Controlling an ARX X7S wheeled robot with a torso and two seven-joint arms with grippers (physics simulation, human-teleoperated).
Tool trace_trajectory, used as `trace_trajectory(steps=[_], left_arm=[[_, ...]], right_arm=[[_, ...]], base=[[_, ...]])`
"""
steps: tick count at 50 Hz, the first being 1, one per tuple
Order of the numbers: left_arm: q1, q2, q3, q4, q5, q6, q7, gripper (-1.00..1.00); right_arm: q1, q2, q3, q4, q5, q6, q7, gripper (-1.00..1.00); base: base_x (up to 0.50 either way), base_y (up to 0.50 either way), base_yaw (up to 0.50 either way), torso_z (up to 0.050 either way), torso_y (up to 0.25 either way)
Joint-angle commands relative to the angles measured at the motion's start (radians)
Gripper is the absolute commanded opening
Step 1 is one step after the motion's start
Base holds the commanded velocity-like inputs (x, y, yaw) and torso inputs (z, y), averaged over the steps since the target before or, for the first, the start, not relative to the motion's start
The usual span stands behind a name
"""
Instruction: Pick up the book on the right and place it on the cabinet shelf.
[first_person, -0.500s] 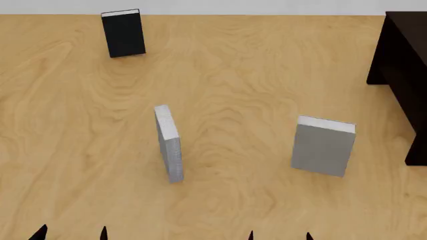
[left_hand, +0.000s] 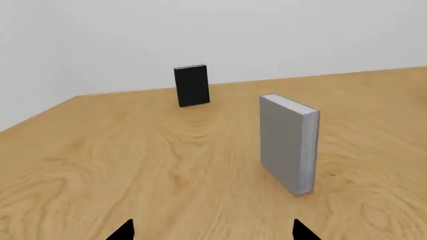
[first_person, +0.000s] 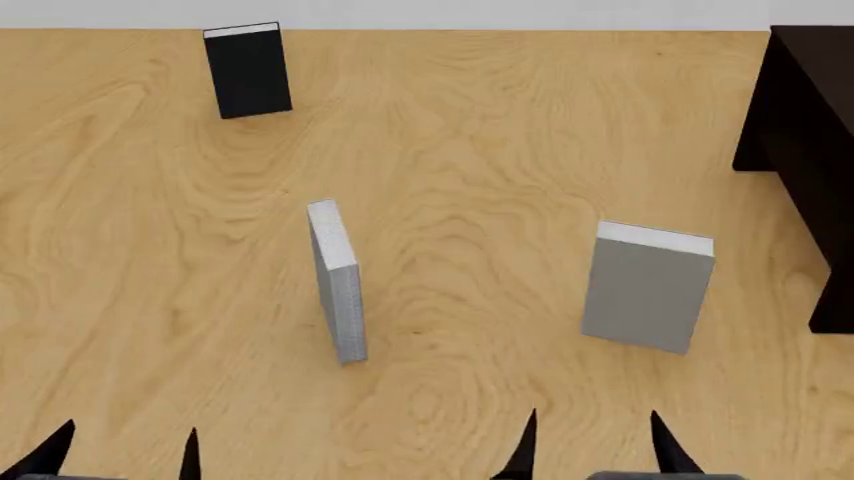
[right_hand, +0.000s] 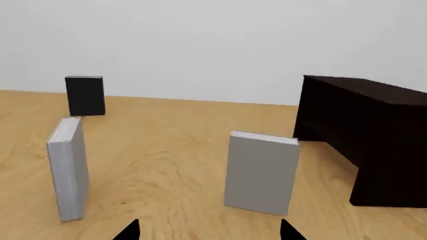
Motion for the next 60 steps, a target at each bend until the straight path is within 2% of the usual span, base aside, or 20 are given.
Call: trace_trajectory(steps=[1,12,23,27,38,55,60], left_arm=[[-0.057,-0.043,0.002,0.137,0.005,-0.203,-0.014,1.00],[-0.183,-0.078,0.027,0.199,0.023,-0.395,-0.002,1.00],[-0.311,-0.109,0.081,0.213,0.043,-0.501,0.026,1.00],[-0.345,-0.098,0.057,0.223,-0.001,-0.540,0.055,1.00],[-0.401,-0.118,0.063,0.270,0.011,-0.603,0.049,1.00],[-0.379,-0.117,0.051,0.346,-0.015,-0.630,0.046,1.00],[-0.378,-0.117,0.051,0.348,-0.019,-0.625,0.045,1.00]], right_arm=[[0.096,0.077,0.027,-0.186,0.000,0.258,0.012,1.00],[0.243,0.148,0.067,-0.272,0.026,0.480,-0.013,1.00],[0.451,0.192,0.044,-0.269,0.037,0.659,-0.039,1.00],[0.511,0.200,0.031,-0.264,0.035,0.703,-0.040,1.00],[0.574,0.191,0.027,-0.247,0.054,0.742,-0.049,1.00],[0.581,0.199,0.028,-0.276,0.067,0.769,-0.052,1.00],[0.579,0.204,0.008,-0.288,0.062,0.766,-0.049,1.00]], base=[[0.00,0.00,0.00,0.000,0.000],[0.00,0.00,0.00,0.000,0.000],[0.00,0.00,0.00,0.000,0.000],[0.00,0.00,0.00,0.000,0.000],[0.00,0.00,0.00,0.000,0.000],[0.00,-0.48,0.00,0.000,0.000],[0.00,-0.05,0.00,0.000,0.000]])
